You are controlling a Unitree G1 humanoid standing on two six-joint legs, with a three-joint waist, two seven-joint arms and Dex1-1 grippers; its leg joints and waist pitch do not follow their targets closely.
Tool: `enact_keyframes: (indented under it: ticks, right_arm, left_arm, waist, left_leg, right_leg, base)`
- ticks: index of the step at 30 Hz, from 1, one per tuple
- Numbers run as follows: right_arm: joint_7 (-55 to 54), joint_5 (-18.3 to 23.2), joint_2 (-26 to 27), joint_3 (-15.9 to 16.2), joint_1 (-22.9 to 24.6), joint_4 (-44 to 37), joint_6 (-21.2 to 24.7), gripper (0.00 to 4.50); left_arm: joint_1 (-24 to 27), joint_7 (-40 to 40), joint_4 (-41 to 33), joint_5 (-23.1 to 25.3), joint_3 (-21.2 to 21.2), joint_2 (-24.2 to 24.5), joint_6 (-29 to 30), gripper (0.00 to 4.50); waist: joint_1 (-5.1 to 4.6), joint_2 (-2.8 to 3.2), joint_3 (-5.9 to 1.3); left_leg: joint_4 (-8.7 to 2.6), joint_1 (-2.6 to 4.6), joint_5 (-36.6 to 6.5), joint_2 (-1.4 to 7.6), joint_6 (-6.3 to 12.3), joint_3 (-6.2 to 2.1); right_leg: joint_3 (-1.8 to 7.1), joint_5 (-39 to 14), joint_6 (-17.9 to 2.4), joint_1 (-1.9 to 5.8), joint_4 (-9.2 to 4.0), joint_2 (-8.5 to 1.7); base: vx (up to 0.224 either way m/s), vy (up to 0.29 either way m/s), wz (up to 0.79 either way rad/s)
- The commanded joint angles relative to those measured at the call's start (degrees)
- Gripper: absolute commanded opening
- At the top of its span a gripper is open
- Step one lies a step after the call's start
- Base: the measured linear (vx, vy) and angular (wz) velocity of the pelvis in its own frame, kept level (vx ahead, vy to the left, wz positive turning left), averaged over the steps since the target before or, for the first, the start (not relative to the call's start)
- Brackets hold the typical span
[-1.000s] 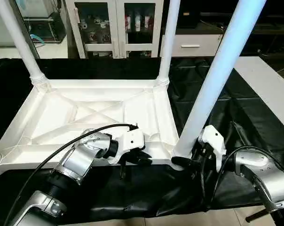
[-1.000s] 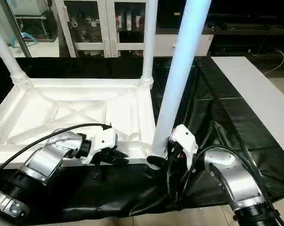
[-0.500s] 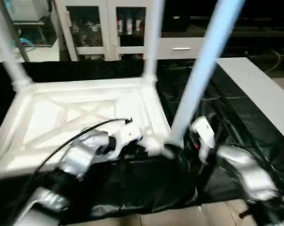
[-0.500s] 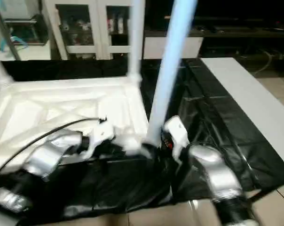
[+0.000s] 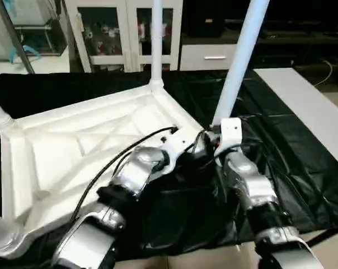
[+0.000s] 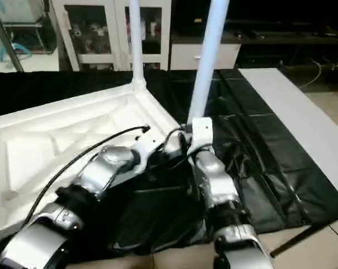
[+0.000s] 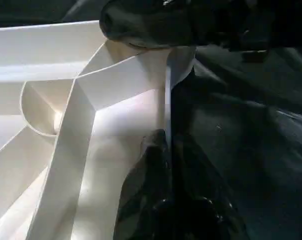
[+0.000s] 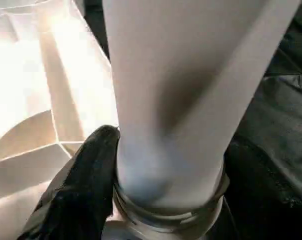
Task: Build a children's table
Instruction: Rotate leg to tighten
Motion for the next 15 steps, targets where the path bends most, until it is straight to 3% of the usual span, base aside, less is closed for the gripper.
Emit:
enact_keyframes:
  ticks: [1, 3, 6, 7, 8, 9, 11, 12, 15]
  right_arm:
    - [1.5, 1.9, 0.5, -2.0, 0.1, 2.5, -0.5, 2.69]
    - [6.4, 3.2, 0.3, -2.0, 0.4, 1.1, -1.7, 2.69]
    - [11.1, 2.8, -1.1, -0.3, 1.3, -1.3, -3.5, 2.69]
    - [11.7, 2.8, -1.4, -0.1, 1.5, -1.5, -3.8, 3.25]
    - [13.0, 2.4, -2.7, 0.9, 2.3, -2.7, -4.6, 3.39]
    - [15.3, 2.6, -3.8, 1.7, 3.3, -4.2, -4.9, 3.39]
    - [18.6, 2.7, -6.0, 2.4, 4.9, -6.7, -4.9, 3.58]
    - [21.5, 3.2, -7.6, 2.9, 6.0, -8.6, -4.5, 3.73]
    - [29.9, 4.1, -11.8, 4.2, 8.6, -13.4, -2.5, 3.91]
  left_arm:
    - [-0.2, 0.4, -0.1, 0.0, 0.0, 0.0, -2.8, 0.0]
    - [0.4, -1.2, -0.8, -0.1, -0.5, 0.7, -3.0, 0.0]
    - [0.8, -2.5, -0.7, 0.2, -1.2, 1.7, -4.2, 0.0]
    - [0.8, -2.7, -0.6, 0.3, -1.3, 1.9, -4.5, 0.0]
    - [1.2, -3.9, -1.2, -0.1, -1.5, 2.5, -4.7, 0.0]
    - [1.7, -5.5, -2.1, -0.3, -1.9, 3.2, -5.4, 0.0]
    - [2.8, -8.4, -4.1, -0.9, -2.4, 4.6, -5.6, 0.0]
    - [3.5, -10.7, -5.7, -1.4, -2.9, 5.7, -6.1, 0.0]
    - [5.6, -17.6, -10.2, -3.2, -4.0, 9.0, -5.7, 0.0]
  waist:
    - [0.45, -0.62, -3.6]
    - [0.56, -0.74, -3.54]
    - [0.71, -0.71, -3.38]
    - [0.78, -0.75, -3.37]
    - [0.89, -0.9, -3.31]
    - [1.12, -1.06, -3.24]
    - [1.34, -0.71, -3.17]
    - [1.27, -0.94, -3.12]
    - [1.64, -0.63, -3.02]
  left_leg:
    - [-4.19, -0.16, -7.0, 2.25, 3.39, -1.32]
    - [-4.17, -0.26, -5.9, 2.3, 4.81, -1.22]
    - [-4.16, -0.14, -6.7, 2.44, 5.04, -1.16]
    - [-4.16, -0.16, -6.8, 2.42, 4.97, -1.17]
    - [-4.21, -0.11, -7.0, 2.46, 4.78, -1.16]
    - [-4.23, -0.1, -7.3, 2.49, 4.73, -1.13]
    - [-4.37, -0.19, -7.6, 2.61, 4.72, -1.27]
    - [-4.39, -0.03, -8.1, 2.72, 4.49, -1.17]
    - [-4.58, 0.02, -8.3, 3.02, 4.5, -1.27]
  right_leg:
    - [3.26, -10.2, -11.7, 2.9, -4.19, -3.83]
    - [3.2, -8.7, -12.6, 3.06, -4.04, -3.76]
    - [3.22, -10.9, -12.7, 2.98, -4.3, -3.88]
    - [3.23, -11.3, -12.6, 3.01, -4.36, -3.92]
    - [3.22, -12.1, -12.4, 2.98, -4.47, -3.91]
    - [3.22, -12.9, -12.0, 3.02, -4.52, -3.9]
    - [3.25, -14.0, -11.5, 3.0, -4.51, -3.98]
    - [3.27, -14.9, -11.3, 2.77, -4.71, -3.91]
    - [3.38, -13.3, -11.7, 2.79, -4.38, -3.85]
  base:
    - [0.0, 0.0, 0.0]
    - [0.0, 0.0, 0.0]
    - [0.0, 0.0, 0.0]
    - [0.0, 0.0, 0.0]
    - [0.0, 0.0, 0.0]
    - [0.0, 0.0, 0.0]
    - [0.0, 0.0, 0.0]
    - [0.0, 0.0, 0.0]
    - [0.0, 0.0, 0.0]
